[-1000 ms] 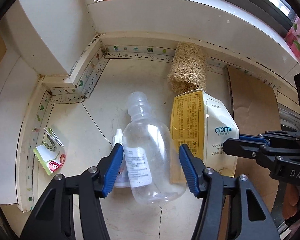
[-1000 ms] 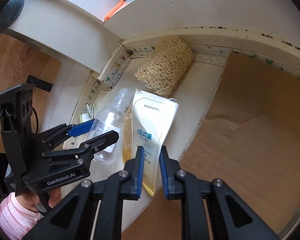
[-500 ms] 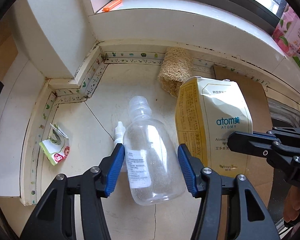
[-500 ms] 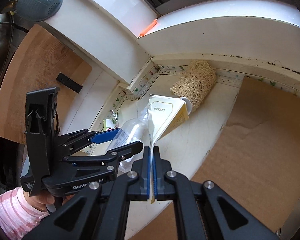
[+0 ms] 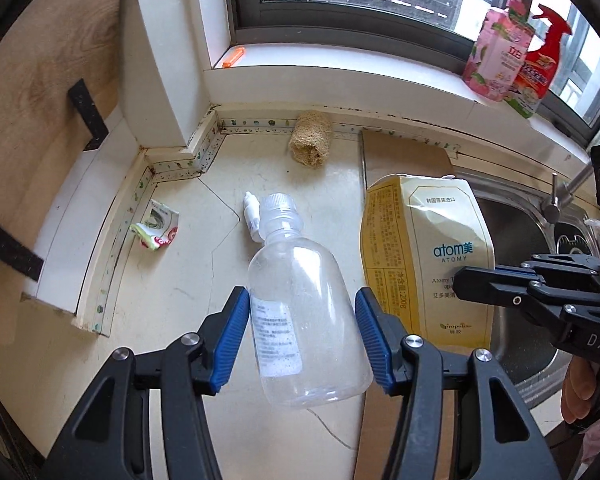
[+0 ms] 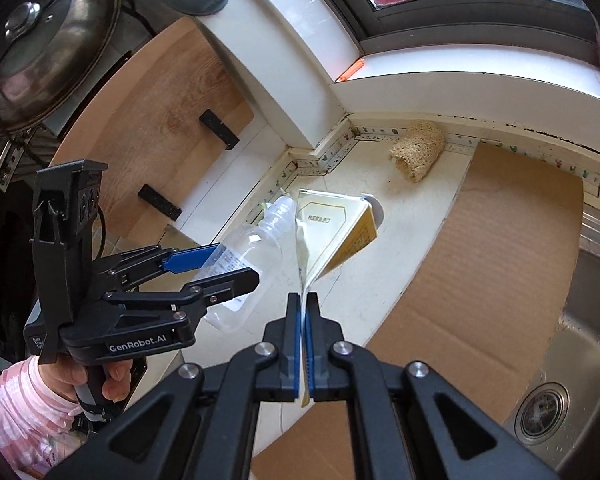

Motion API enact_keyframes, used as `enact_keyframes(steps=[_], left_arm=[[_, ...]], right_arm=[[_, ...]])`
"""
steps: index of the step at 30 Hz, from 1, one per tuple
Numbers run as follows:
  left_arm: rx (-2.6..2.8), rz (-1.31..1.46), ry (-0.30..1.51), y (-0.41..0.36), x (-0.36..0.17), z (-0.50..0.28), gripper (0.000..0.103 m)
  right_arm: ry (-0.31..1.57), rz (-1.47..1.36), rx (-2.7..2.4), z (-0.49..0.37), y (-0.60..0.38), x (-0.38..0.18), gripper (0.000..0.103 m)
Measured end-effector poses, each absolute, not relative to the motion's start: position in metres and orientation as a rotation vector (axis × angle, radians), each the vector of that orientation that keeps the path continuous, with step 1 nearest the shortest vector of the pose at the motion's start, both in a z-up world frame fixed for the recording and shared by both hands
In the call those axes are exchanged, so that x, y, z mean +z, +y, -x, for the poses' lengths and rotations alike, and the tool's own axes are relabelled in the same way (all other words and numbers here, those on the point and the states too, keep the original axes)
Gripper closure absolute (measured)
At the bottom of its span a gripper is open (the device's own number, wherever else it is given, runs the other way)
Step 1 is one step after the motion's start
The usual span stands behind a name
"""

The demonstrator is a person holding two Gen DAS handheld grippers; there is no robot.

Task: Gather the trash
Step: 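Carry the bottle and yellow packet down over the floor bin with both tools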

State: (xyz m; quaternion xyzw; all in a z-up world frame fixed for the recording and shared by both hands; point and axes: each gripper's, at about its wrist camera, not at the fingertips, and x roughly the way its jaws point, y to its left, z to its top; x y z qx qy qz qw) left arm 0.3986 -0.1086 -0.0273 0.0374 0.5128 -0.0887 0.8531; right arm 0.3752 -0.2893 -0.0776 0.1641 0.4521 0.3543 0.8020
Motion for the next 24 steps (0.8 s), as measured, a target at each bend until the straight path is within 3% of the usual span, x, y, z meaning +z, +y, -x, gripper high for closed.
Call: enact_keyframes(steps=[12, 24], left_arm=[[-0.292, -0.085, 0.997, -0.056, 0.016, -0.213, 0.050], [-0.379, -0.079, 0.999, -0.009, -0.008, -0.069, 0.050]], right_arm=[[0.893, -0.342, 0.702, -0.193, -0.246, -0.025, 0.101], [0.943, -0.362, 0.643, -0.043, -0.196, -0.045, 0.101]])
